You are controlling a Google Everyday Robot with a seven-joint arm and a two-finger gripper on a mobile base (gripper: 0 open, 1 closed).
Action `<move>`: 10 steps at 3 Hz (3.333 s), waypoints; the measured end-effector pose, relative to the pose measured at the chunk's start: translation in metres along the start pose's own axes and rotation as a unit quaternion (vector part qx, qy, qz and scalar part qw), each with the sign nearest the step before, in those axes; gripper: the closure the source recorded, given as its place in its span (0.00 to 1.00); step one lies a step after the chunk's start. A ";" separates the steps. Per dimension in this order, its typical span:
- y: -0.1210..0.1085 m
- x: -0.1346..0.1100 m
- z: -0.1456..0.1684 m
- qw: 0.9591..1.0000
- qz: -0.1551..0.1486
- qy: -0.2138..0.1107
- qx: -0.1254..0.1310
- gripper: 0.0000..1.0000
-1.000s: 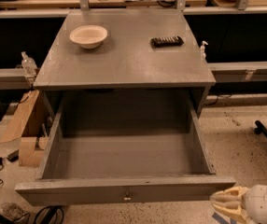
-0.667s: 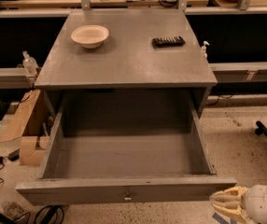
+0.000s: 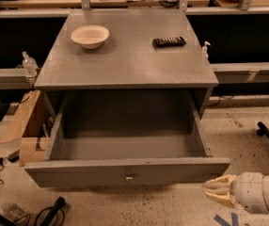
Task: Close top drawer
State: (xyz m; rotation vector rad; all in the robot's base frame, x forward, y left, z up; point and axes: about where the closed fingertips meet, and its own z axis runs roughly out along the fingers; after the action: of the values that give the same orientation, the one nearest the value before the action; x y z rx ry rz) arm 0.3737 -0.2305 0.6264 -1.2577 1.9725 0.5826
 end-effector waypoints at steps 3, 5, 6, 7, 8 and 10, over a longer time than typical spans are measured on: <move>-0.079 -0.030 0.057 1.000 -0.007 -0.015 0.007 1.00; -0.118 -0.050 0.076 1.000 -0.017 -0.020 0.015 1.00; -0.117 -0.049 0.075 1.000 -0.017 -0.020 0.016 1.00; -0.142 -0.067 0.083 0.999 -0.027 -0.022 0.022 1.00; -0.140 -0.066 0.082 0.999 -0.027 -0.022 0.022 1.00; -0.162 -0.082 0.088 0.999 -0.036 -0.027 0.028 1.00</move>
Offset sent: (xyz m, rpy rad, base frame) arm 0.1723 0.0404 -0.0276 0.0298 -0.0436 -0.0056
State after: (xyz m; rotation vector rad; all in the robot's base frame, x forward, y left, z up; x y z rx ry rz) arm 0.5706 -0.1905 0.6331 -1.2601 1.8791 0.5166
